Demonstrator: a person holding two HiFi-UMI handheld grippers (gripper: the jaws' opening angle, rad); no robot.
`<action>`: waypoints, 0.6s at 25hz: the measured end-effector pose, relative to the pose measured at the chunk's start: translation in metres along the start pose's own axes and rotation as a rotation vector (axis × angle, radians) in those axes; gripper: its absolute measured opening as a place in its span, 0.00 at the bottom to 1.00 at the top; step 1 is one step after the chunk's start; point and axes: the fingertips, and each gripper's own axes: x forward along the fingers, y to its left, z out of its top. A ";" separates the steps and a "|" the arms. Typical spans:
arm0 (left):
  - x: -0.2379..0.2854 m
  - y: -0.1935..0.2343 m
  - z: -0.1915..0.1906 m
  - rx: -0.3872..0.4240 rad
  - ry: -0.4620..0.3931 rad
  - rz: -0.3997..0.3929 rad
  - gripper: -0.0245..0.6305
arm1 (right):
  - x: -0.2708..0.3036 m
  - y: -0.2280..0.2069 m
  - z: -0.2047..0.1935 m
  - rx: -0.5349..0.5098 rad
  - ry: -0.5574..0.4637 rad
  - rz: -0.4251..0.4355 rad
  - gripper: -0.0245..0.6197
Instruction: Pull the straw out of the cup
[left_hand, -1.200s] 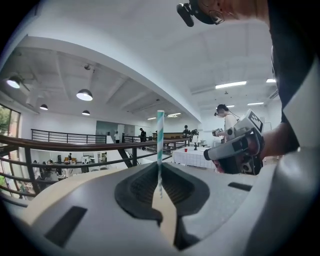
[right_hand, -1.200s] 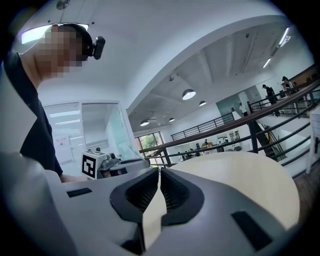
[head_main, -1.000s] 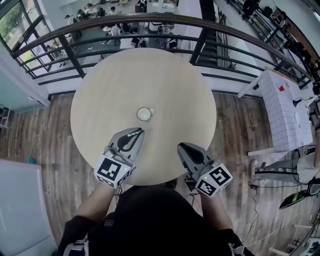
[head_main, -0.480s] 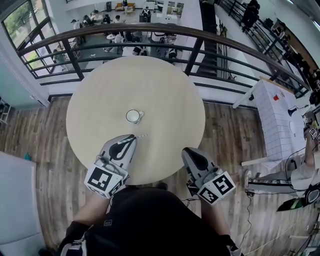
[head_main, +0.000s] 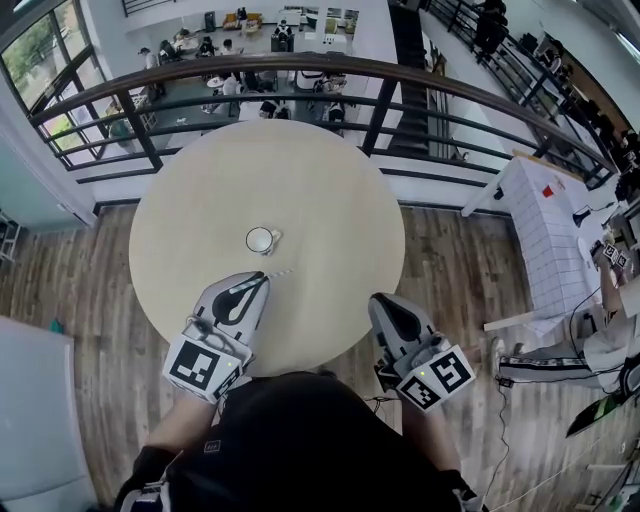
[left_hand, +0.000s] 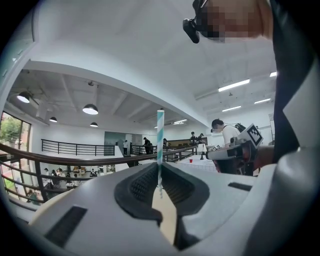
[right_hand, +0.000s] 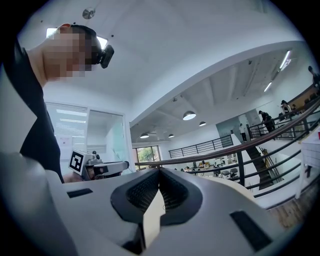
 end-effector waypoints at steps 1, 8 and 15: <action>0.000 0.001 0.001 0.002 0.000 0.000 0.08 | 0.002 -0.001 0.000 -0.002 0.000 -0.001 0.07; -0.001 0.014 0.005 0.008 -0.013 0.004 0.08 | 0.015 0.001 0.000 -0.024 0.004 0.000 0.07; -0.005 0.021 0.008 0.002 -0.022 0.003 0.08 | 0.023 0.006 0.003 -0.039 0.004 0.005 0.07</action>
